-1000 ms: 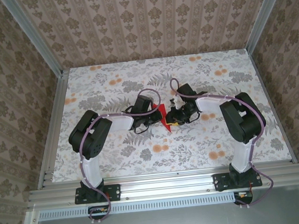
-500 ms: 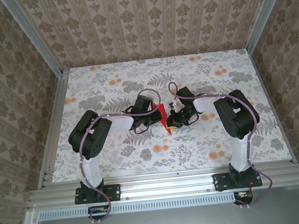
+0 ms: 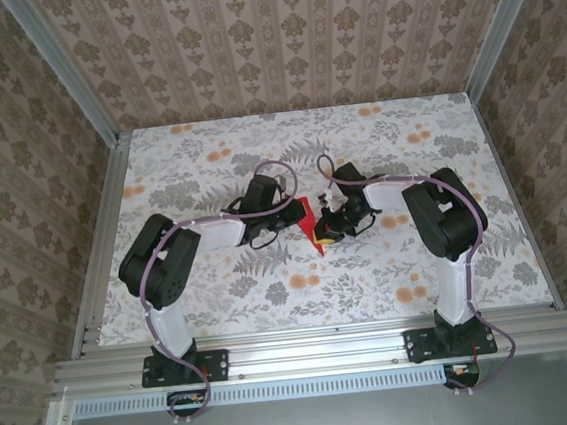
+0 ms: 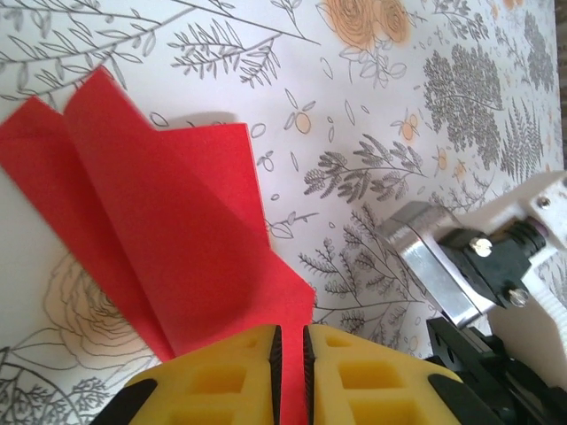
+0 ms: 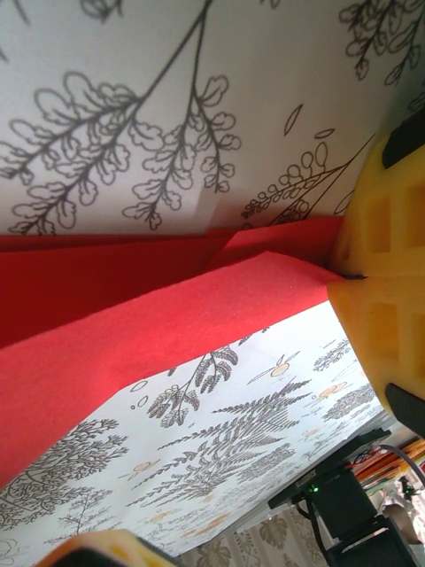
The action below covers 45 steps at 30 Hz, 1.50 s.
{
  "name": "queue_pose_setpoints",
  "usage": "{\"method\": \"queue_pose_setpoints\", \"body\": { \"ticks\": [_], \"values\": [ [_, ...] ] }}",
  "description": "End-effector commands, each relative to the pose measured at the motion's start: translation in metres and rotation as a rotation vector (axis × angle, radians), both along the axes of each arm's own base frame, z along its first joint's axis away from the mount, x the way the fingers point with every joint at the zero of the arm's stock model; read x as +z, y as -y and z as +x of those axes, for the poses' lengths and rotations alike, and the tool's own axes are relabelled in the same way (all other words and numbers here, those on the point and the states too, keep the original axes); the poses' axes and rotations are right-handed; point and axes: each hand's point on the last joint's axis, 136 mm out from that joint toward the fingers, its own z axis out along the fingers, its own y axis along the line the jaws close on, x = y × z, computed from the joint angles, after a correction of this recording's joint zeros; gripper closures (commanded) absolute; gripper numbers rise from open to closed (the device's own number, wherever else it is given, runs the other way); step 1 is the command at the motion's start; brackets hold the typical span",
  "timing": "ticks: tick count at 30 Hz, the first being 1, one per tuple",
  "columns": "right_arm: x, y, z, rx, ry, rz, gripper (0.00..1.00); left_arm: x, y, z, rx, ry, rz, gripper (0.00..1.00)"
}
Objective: Fold a paper plane with a square sheet of paper (pick it up from the middle)
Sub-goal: Fold the wing for the fifth time at the center of the table.
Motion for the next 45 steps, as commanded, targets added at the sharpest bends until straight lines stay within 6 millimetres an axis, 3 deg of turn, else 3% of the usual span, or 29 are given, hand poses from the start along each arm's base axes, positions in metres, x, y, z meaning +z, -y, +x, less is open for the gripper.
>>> {"method": "queue_pose_setpoints", "body": {
  "ticks": [1,15,25,32,35,40,45],
  "values": [
    [-0.030,0.016,-0.016,0.014,-0.074,-0.123,0.96,-0.008,0.005,-0.001,-0.039,-0.013,-0.004,0.82],
    [-0.039,0.027,-0.016,0.001,-0.095,-0.213,0.95,-0.040,-0.029,0.002,0.082,-0.070,0.176,0.83],
    [-0.043,0.030,-0.017,0.001,-0.099,-0.235,0.95,-0.044,-0.040,0.005,0.123,-0.093,0.209,0.83],
    [-0.045,0.031,-0.019,0.007,-0.102,-0.245,0.95,0.007,-0.014,0.010,0.019,0.033,0.026,0.83],
    [-0.046,0.031,-0.020,0.007,-0.103,-0.249,0.95,0.018,-0.009,0.008,-0.002,0.064,-0.019,0.84],
    [-0.048,0.032,-0.021,0.006,-0.108,-0.253,0.95,0.013,-0.003,0.009,-0.013,0.052,-0.029,0.86],
    [-0.049,0.032,-0.022,0.007,-0.110,-0.255,0.95,-0.005,0.001,0.016,-0.009,0.013,0.009,0.87]
  ]
}}
